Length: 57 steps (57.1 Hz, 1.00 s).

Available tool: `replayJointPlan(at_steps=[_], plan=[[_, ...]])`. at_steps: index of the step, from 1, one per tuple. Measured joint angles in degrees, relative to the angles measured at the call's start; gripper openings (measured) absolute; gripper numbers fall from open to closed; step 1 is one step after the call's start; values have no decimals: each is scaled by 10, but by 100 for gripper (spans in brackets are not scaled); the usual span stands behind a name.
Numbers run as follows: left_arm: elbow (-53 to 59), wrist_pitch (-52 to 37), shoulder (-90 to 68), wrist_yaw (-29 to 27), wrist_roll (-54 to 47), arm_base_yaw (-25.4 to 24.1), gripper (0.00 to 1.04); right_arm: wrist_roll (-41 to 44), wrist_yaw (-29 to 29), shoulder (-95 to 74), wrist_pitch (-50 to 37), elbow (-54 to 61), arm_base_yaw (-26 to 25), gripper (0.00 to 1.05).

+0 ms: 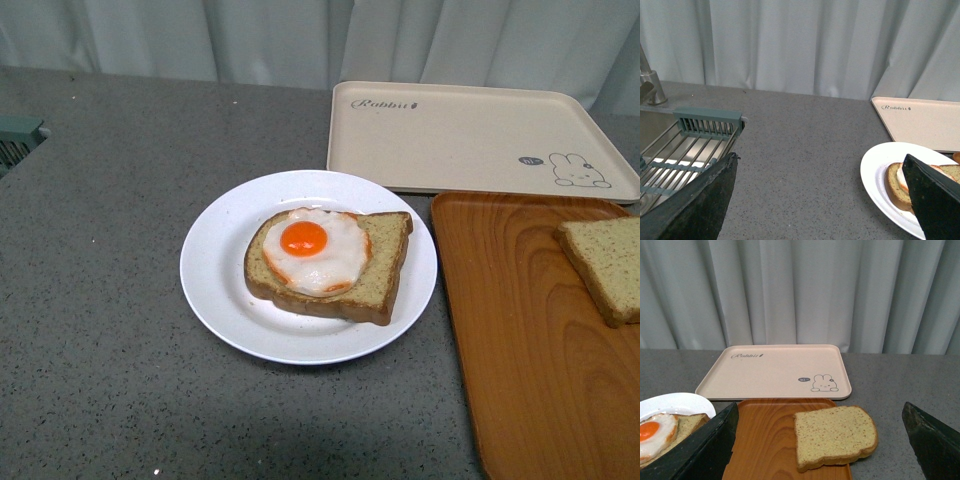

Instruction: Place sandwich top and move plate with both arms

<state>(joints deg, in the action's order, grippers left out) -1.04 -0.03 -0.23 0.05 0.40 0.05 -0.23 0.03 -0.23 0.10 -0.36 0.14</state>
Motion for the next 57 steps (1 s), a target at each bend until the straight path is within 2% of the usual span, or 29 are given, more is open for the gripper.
replayJointPlan(at_steps=[57], plan=[[0,0,0,0,0,0,98,0,0,0,0,0,0,96]])
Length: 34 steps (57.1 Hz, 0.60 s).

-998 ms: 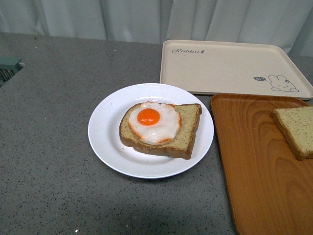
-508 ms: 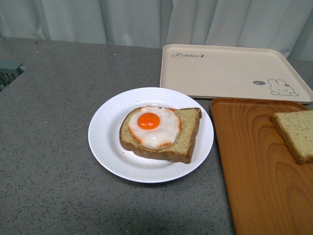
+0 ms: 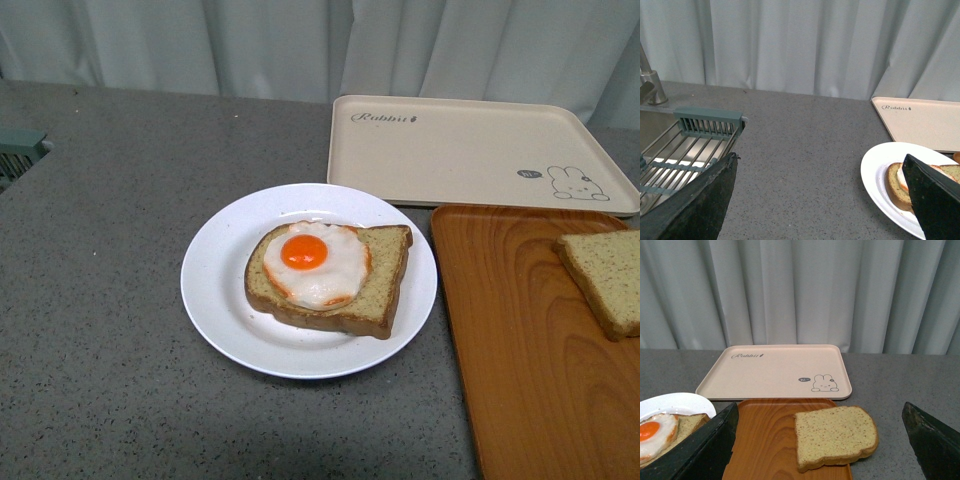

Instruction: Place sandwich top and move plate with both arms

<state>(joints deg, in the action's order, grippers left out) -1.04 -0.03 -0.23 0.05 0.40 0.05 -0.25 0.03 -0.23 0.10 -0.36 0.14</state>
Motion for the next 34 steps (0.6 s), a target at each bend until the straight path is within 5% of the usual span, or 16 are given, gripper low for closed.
replayJointPlan(at_steps=[34], plan=[[0,0,0,0,0,0,98,-7,-14,-5,10,-3,-3,96]])
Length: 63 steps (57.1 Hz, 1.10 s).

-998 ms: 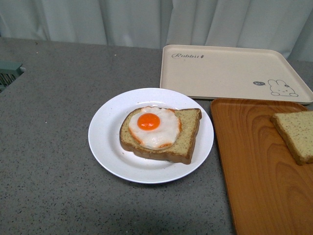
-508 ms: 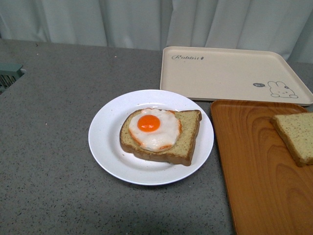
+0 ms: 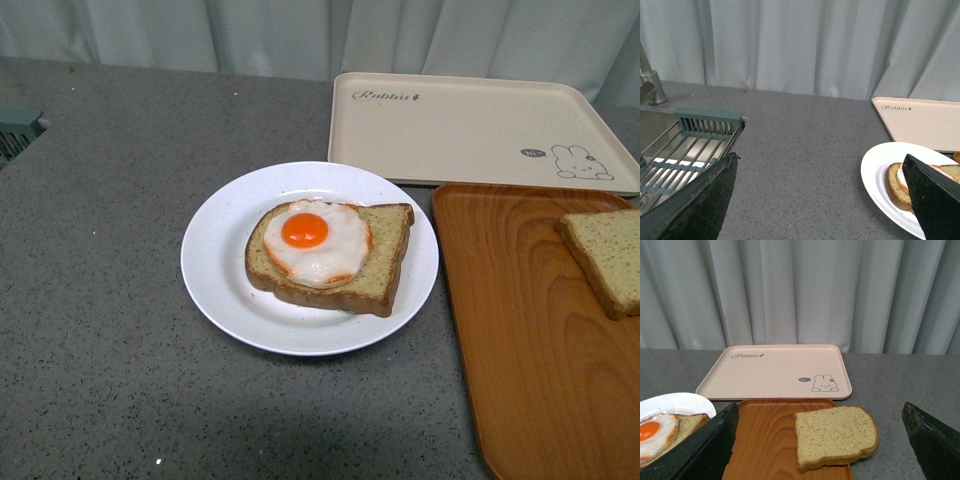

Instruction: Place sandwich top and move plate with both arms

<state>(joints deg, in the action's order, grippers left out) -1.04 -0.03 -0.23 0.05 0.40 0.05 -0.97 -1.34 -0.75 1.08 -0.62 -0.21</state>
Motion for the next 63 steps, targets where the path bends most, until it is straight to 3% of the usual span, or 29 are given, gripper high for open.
replayJointPlan(at_steps=[3,5,10,21,31,49,63], plan=[[0,0,0,0,0,0,98,-21,-47,-22,54,-20,-15,96],[0,0,0,0,0,0,98,-52,-110,-59,93,-39,-37,96],[0,0,0,0,0,0,98,-95,-182,-161,64,-60,-106,96],[0,0,0,0,0,0,98,-151,-184,-438,-107,-161,-224,96],[0,0,0,0,0,0,98,-178,-154,-649,-169,-255,-252,96],[0,0,0,0,0,0,98,-133,-117,-883,-130,-405,-252,96],[0,0,0,0,0,0,98,-111,-94,-946,-87,-435,-260,96]])
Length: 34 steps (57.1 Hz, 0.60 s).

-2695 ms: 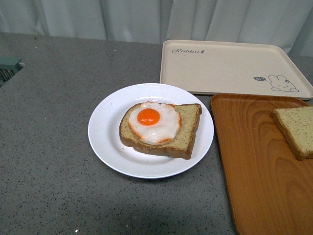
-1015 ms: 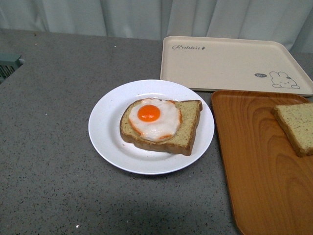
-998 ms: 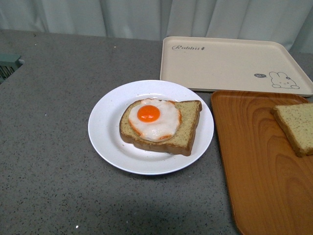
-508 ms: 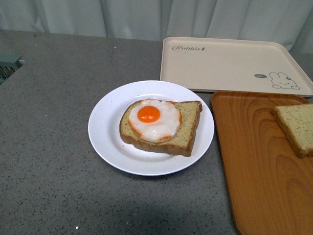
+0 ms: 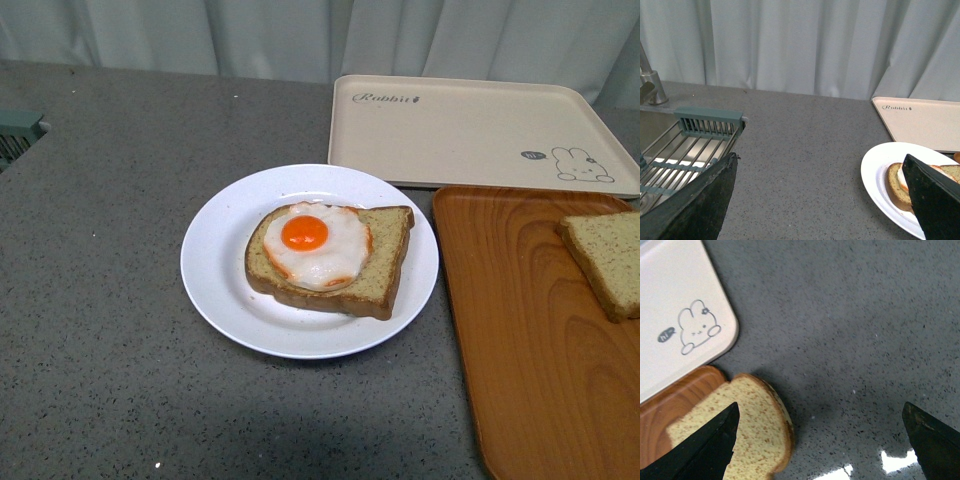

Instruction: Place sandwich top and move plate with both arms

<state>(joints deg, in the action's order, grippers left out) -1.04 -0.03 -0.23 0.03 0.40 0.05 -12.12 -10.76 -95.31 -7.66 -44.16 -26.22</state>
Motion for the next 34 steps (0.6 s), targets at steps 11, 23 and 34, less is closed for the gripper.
replayJointPlan(at_steps=[11,23,34], plan=[[0,0,0,0,0,0,98,-4,11,-10,4,0,10,96],[0,0,0,0,0,0,98,-19,23,-17,3,8,33,96],[0,0,0,0,0,0,98,-35,33,-32,-6,24,44,96]])
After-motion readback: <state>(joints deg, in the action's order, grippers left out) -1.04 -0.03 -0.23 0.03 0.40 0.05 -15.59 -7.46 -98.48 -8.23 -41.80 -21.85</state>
